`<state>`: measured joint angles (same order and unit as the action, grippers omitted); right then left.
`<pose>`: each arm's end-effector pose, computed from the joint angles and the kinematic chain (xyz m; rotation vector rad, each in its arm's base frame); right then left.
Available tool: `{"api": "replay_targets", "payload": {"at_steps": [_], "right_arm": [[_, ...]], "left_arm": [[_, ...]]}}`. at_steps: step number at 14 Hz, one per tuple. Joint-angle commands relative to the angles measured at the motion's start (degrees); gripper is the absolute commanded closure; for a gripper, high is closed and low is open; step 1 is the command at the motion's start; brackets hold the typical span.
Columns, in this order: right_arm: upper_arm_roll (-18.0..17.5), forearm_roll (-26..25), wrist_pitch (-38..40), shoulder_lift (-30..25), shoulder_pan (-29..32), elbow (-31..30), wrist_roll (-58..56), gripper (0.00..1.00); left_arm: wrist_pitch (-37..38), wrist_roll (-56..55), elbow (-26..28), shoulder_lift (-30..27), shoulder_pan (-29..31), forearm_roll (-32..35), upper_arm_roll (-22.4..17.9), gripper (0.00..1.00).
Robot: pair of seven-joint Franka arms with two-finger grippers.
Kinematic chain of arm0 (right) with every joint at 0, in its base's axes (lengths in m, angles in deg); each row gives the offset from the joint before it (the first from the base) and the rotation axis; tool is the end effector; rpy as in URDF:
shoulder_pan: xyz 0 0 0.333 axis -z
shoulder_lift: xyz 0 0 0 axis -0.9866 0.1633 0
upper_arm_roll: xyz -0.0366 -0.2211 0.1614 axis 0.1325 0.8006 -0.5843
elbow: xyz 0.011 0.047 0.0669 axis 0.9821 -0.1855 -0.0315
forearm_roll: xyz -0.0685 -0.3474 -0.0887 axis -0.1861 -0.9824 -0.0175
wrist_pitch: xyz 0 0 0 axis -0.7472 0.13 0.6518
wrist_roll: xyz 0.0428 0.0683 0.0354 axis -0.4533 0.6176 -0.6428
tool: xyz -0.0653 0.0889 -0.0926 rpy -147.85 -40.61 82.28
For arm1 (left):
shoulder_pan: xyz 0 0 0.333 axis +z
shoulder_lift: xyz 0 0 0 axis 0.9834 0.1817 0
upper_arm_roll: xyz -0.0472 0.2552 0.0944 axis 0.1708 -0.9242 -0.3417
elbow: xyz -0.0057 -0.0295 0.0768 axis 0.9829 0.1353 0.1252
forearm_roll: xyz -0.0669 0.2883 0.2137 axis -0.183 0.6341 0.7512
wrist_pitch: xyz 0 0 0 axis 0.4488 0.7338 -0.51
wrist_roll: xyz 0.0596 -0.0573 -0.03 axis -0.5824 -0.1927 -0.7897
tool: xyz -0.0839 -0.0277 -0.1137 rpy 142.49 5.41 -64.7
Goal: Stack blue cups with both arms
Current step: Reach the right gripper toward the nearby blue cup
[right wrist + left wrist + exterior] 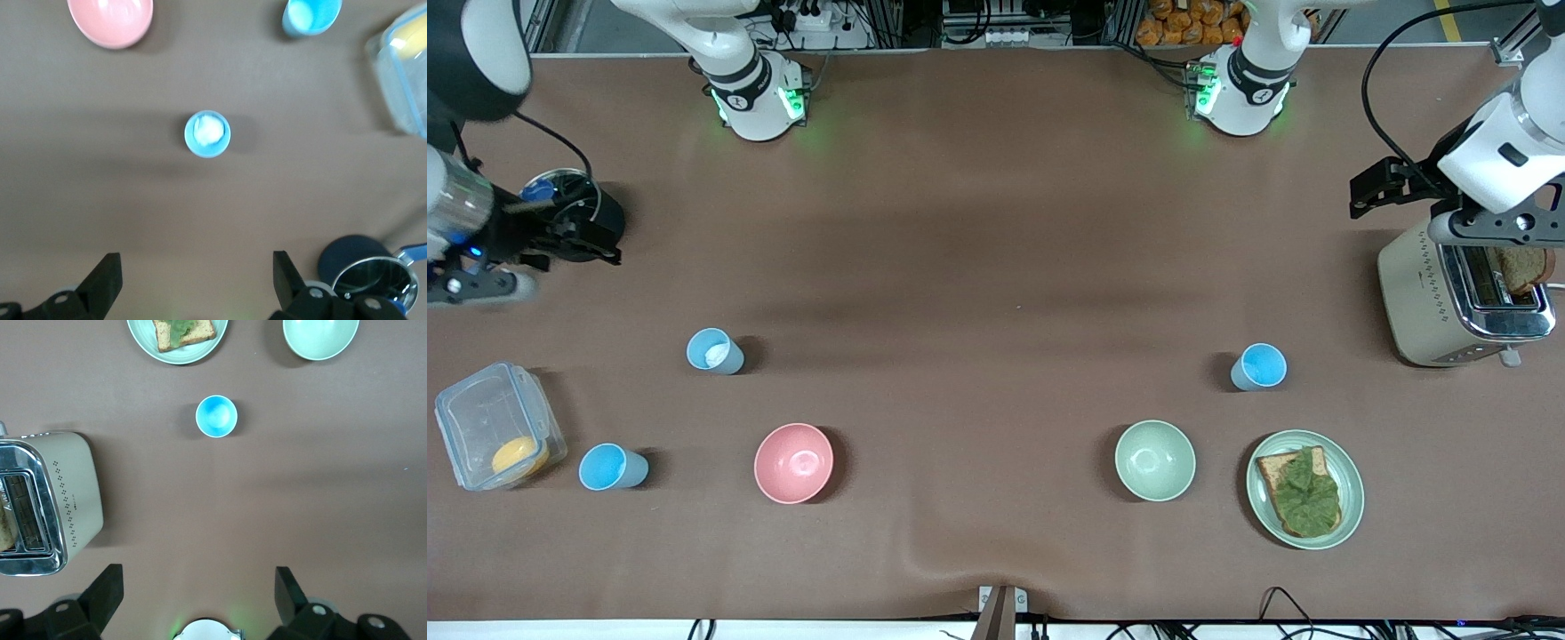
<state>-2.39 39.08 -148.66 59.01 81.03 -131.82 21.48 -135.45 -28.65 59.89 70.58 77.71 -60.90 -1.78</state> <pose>0.5301 -0.0019 0.4646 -3.1140 -0.1284 0.2833 0.5066 -0.0666 0.5406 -3.1133 0.1070 0.1763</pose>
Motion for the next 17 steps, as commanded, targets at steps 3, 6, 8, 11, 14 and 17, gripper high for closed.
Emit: {"api": "replay_targets", "payload": {"at_steps": [3,6,8,11,14,17], "right_arm": [[-0.89,0.5,2.57,5.68,0.19,0.82,0.08,0.0],[-0.8,0.33,-0.76,9.02,0.01,0.47,2.0,0.0],[-0.8,-0.02,-3.75,10.34,-0.25,-0.93,5.42,0.0],[-0.89,-1.43,-10.68,12.98,-1.21,-3.21,6.23,0.0],[-0.89,-1.34,-20.69,13.52,-2.97,-10.31,6.84,0.0],[-0.89,-1.34,-27.72,13.95,-3.06,-15.24,6.93,0.0]], "left_arm": [[-0.01,2.84,0.68,1.45,-0.2,3.49,0.1,0.0],[-0.01,5.22,1.29,2.78,-0.37,7.6,0.27,0.0],[-0.01,5.31,1.38,2.78,-0.37,7.88,0.45,0.0],[-0.01,5.31,2.35,2.95,-0.46,9.02,2.03,0.0],[0.17,4.0,1.48,4.53,0.23,6.94,2.29,0.0],[-0.1,3.3,0.42,7.6,0.15,5.25,1.85,0.0]]}}
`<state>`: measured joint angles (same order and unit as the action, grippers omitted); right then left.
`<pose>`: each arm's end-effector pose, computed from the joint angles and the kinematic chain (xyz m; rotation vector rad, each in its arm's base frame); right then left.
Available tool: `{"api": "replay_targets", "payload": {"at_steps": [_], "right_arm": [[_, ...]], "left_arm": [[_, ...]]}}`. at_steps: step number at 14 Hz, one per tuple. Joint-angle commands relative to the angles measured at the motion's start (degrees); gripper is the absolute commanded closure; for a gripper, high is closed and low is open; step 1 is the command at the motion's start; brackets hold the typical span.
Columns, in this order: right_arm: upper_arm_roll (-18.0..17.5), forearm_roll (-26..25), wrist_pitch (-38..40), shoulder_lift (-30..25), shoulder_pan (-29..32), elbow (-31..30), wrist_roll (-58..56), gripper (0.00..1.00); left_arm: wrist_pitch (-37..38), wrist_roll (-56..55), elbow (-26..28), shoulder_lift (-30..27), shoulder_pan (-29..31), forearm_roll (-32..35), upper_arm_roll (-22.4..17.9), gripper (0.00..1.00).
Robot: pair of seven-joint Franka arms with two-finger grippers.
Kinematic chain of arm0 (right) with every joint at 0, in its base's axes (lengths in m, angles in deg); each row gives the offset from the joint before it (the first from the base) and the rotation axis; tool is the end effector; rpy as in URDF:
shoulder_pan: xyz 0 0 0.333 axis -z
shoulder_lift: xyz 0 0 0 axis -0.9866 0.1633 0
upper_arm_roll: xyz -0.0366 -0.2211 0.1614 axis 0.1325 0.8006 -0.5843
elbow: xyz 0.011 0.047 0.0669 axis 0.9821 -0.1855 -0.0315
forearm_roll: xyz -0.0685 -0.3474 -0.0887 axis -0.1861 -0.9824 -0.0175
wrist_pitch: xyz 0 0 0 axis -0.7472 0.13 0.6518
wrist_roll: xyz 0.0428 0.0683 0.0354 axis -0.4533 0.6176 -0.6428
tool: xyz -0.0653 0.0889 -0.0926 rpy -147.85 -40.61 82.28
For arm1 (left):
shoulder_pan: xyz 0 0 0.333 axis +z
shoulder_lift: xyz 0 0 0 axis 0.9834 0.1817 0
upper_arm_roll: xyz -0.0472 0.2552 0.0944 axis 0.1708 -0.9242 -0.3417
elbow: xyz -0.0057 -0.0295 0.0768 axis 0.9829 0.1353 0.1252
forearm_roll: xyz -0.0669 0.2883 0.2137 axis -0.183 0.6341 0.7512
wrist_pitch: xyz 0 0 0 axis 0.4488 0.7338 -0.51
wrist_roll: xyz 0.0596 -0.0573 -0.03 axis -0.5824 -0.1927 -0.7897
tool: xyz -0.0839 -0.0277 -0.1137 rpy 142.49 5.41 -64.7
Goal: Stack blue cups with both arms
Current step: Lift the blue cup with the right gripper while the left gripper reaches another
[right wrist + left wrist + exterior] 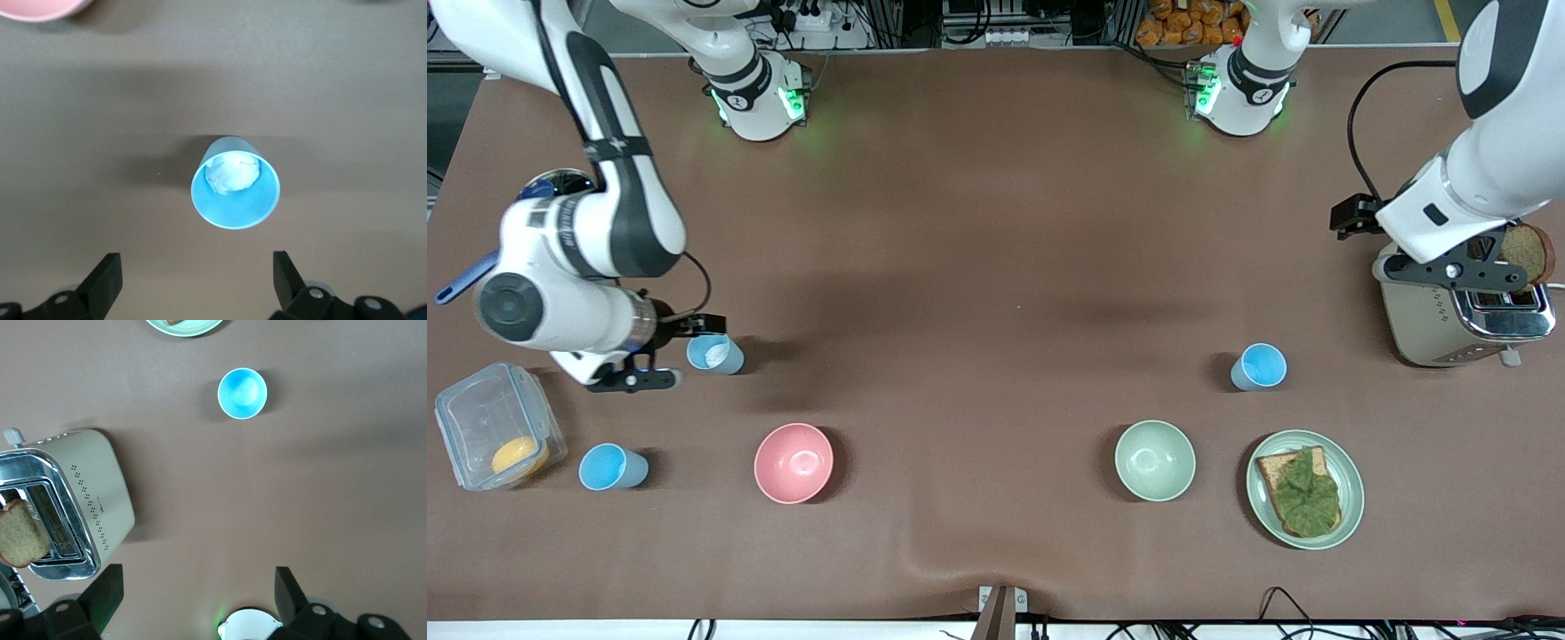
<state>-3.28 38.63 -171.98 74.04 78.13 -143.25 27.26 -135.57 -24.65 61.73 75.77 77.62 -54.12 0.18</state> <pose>0.5575 0.0339 0.2605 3.1125 0.0775 -0.3697 0.5206 -0.0669 0.4818 -2.9765 0.2618 0.3360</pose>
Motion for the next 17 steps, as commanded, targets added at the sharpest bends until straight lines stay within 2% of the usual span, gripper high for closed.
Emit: {"api": "replay_targets", "payload": {"at_steps": [1,4,5,6,10,11,13,15,17], "right_arm": [[0.0,-0.9,-7.58,-0.9,-0.16,-5.74,1.07,0.0],[-0.09,-0.9,-13.58,0.33,-0.6,-9.36,1.16,0.0],[-0.09,-0.9,-14.02,1.81,-0.86,-9.28,1.07,0.1],[0.0,-0.9,-15.07,2.79,-1.13,-9.19,1.07,0.25],[0.0,-1.07,-15.79,7.62,-1.22,-6.3,0.81,0.96],[0.0,-1.07,-15.26,8.41,-0.96,-4.98,0.28,1.0],[0.0,-1.51,-14.64,8.86,-0.86,-3.83,0.28,1.0],[0.0,-1.6,-12.81,8.86,-0.86,-1.82,0.19,1.0],[0.0,-1.69,-7.2,8.77,-0.86,1.69,-0.16,1.0]], "left_arm": [[-0.16,-1.41,-1.76,3.65,0.24,-1.53,-0.1,0.0],[-3.48,-0.28,-1.42,5.33,2.77,-1.62,-0.63,0.0],[-4.37,0.33,-1.16,5.68,4.01,-1.71,-0.54,0.0],[-4.99,1.12,-1.15,6.64,4.28,-1.71,-0.45,0.0],[-12.0,1.21,-0.8,10.59,4.28,-1.45,-0.63,0.0],[-13.68,1.21,-0.8,11.65,4.37,-1.36,-0.63,0.0],[-17.54,1.04,0.59,13.32,4.19,-1.36,-0.63,0.0],[-24.38,0.95,5.24,13.07,4.19,-1.0,-0.63,0.0],[-29.49,0.52,8.59,13.15,4.19,-1.0,-0.54,0.0]]}}
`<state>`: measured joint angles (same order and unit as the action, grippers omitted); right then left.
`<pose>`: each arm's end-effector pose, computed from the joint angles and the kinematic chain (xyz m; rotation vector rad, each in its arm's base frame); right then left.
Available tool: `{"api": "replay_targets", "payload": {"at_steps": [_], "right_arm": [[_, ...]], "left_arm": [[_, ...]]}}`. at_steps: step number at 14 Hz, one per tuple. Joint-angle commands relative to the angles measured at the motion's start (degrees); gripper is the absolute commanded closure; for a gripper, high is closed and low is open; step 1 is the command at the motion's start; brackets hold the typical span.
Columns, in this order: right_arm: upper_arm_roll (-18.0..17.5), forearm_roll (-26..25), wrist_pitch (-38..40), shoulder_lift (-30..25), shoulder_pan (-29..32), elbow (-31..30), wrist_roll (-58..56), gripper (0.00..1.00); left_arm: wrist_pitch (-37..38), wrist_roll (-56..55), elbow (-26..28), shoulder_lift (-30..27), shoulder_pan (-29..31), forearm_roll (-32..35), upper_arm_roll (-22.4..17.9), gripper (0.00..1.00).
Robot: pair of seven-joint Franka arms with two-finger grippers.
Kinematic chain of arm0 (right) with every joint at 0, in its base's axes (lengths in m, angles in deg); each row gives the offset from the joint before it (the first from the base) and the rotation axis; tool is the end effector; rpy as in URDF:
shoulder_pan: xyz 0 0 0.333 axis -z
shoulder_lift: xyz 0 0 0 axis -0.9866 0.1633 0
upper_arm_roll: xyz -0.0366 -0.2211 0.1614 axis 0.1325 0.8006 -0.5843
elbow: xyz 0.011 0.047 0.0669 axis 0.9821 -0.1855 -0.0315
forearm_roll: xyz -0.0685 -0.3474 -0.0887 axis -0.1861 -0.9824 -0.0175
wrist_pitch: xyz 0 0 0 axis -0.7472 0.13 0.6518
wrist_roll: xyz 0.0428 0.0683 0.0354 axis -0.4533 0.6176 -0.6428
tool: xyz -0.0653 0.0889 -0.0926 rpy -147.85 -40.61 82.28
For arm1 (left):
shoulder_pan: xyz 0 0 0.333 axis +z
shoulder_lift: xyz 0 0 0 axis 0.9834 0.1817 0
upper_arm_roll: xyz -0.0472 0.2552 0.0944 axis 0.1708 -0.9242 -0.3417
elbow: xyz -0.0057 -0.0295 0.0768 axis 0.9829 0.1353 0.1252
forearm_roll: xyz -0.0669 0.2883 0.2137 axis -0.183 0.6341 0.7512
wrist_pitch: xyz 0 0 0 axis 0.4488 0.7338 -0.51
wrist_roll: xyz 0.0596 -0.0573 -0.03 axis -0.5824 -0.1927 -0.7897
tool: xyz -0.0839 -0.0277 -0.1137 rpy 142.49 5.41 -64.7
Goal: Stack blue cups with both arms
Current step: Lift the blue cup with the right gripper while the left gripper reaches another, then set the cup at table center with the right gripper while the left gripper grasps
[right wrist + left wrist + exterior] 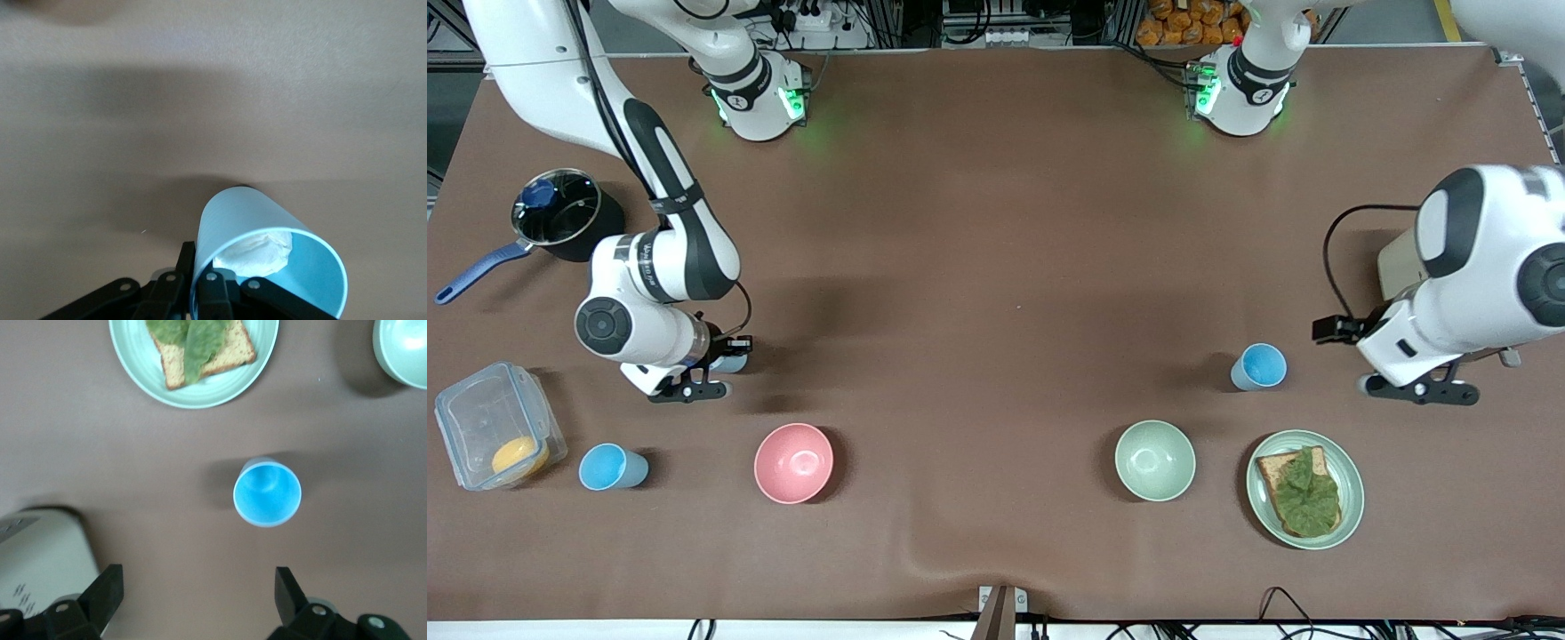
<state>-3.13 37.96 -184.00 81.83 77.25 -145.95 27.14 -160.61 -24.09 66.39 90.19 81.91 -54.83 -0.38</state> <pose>0.5593 0.0407 0.1779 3.1089 0.1124 -0.3267 0.5968 -0.0338 0.3317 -3.0591 0.2126 0.1925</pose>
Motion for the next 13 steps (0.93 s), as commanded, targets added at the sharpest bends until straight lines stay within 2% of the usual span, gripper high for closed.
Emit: {"api": "replay_targets", "payload": {"at_steps": [1,3,4,6,9,11,13], "right_arm": [[-0.24,-1.02,8.68,0.89,-0.25,6.59,0.05,1.0],[-0.51,-0.32,17.82,0.8,-1.74,11.86,0.84,1.0],[-0.6,0.55,24.3,0.72,-4.53,15.63,2.76,1.0],[-0.51,3.8,27.78,0.45,-9.63,17.77,11.34,1.0],[-0.6,11.0,27.18,0.36,-17.71,18.56,23.74,1.0],[-0.6,11.64,26.83,1.15,-23.95,21.36,32.88,1.0],[-0.6,11.63,21.32,1.51,-28.62,21.64,38.53,1.0]], "left_arm": [[-6.56,-0.56,4.9,-0.75,-0.44,-0.3,0.01,0.0],[-9.99,-1.27,6.66,0.65,-0.7,-0.3,0.01,0.0],[-11.22,-1.36,7.1,2.4,-0.79,-0.3,0.1,0.0],[-12.11,-1.45,7.1,4.69,-1.32,-0.3,0.19,0.0],[-12.46,-1.45,7.37,7.68,-1.93,-0.21,0.19,0.0],[-12.9,-1.45,7.46,8.83,-1.85,-0.21,0.19,0.0],[-13.17,-1.45,7.46,9.36,-1.85,-0.12,0.19,0.0]]}}
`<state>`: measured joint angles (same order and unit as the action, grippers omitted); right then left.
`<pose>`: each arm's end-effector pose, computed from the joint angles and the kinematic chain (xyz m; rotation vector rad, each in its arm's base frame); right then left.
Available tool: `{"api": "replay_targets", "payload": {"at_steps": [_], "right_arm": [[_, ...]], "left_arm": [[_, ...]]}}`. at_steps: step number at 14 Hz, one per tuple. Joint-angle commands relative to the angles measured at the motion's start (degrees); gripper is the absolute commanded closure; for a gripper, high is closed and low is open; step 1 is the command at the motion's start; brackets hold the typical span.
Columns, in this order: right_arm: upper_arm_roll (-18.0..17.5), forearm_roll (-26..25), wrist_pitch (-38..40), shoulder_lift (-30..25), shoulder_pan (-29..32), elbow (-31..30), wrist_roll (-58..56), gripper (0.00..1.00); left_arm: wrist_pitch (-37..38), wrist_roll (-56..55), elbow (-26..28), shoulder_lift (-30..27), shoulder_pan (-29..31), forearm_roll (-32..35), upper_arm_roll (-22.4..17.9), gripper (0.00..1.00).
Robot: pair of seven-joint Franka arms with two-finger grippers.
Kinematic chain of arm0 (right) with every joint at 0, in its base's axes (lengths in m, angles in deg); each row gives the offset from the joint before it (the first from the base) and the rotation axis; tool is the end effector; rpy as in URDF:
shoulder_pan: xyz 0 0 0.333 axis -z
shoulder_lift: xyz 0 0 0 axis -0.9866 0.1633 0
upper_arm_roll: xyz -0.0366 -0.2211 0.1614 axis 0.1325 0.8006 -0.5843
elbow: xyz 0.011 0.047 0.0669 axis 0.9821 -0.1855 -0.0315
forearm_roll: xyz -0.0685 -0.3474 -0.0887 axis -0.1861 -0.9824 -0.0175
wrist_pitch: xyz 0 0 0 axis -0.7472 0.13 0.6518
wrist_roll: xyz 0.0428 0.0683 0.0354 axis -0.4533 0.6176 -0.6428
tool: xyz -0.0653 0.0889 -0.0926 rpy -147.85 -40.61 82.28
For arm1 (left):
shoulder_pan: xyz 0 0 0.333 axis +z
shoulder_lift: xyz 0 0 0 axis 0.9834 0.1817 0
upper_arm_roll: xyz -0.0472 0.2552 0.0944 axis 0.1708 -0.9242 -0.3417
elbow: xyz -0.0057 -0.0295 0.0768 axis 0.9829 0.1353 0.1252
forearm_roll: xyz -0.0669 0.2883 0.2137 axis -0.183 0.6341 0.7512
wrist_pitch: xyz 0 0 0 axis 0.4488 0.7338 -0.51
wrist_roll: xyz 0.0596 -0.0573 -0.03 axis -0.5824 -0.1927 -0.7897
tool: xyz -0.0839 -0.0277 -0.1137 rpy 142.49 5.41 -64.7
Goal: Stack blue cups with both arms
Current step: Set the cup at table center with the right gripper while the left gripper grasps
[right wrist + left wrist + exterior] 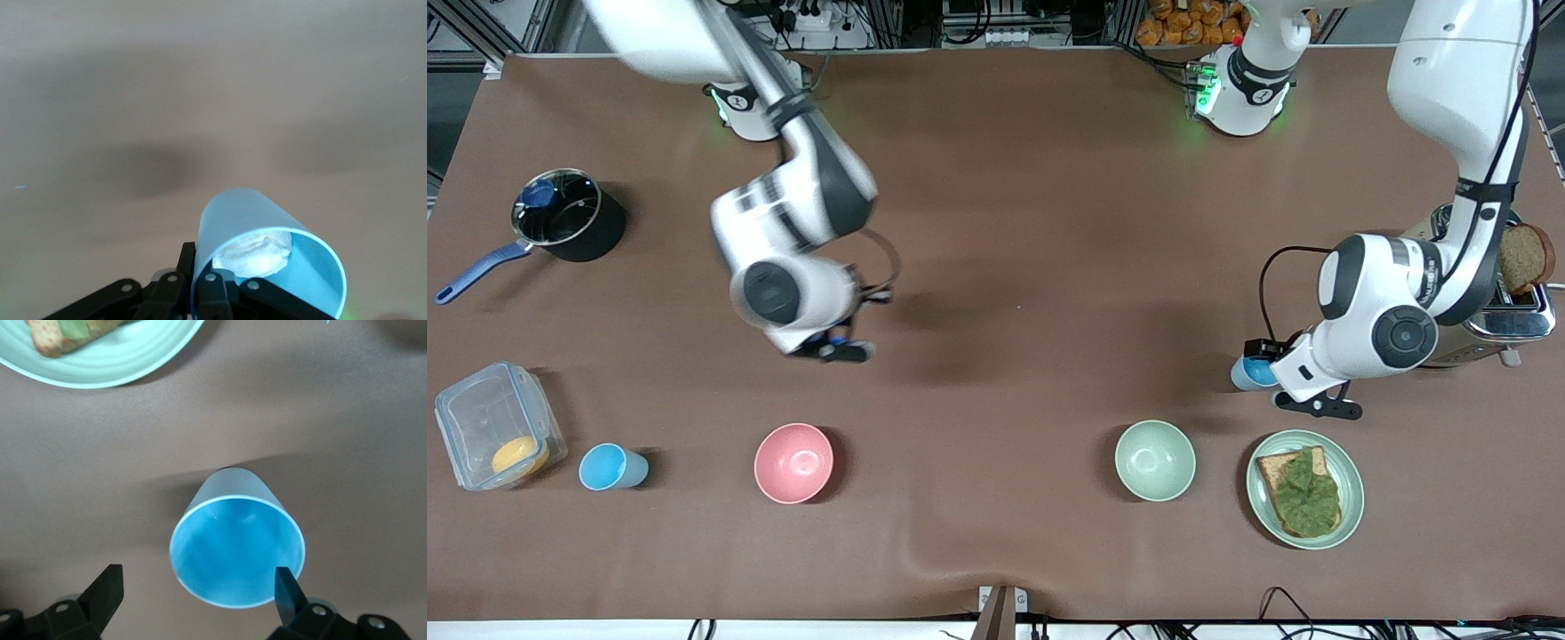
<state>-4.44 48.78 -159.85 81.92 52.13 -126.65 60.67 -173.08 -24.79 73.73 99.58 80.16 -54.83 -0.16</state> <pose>0.5041 0.3222 0.2868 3.0847 -0.1854 -0.5414 0.5808 -0.0596 0.1971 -3.0736 0.2800 0.3058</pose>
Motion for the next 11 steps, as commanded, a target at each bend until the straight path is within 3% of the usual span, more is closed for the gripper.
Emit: {"api": "replay_targets", "payload": {"at_steps": [1,4,9,10,11], "right_arm": [[0.72,1.08,-5.64,1.76,-4.91,1.99,5.97,1.0],[0.72,1.08,-12.41,5.18,-9.67,2.43,12.2,1.0],[0.72,5.91,-28.15,10.72,-13.97,2.43,15.47,1.0],[0.72,5.83,-28.78,11.34,-14.42,2.43,15.47,1.0],[0.72,5.92,-28.87,12.04,-14.42,2.43,15.38,1.0]], "left_arm": [[-0.79,-0.75,0.02,0.32,-0.1,-0.12,-0.02,0.0],[-1.05,-0.75,0.02,0.93,-0.1,-0.12,-0.02,0.0],[-2.19,-0.75,-0.15,2.42,0.08,-0.21,0.06,0.0],[-2.63,-1.27,-0.15,2.6,0.08,-0.47,0.07,0.06],[-2.63,-2.67,-0.15,2.69,-0.1,-0.47,0.07,0.5]]}}
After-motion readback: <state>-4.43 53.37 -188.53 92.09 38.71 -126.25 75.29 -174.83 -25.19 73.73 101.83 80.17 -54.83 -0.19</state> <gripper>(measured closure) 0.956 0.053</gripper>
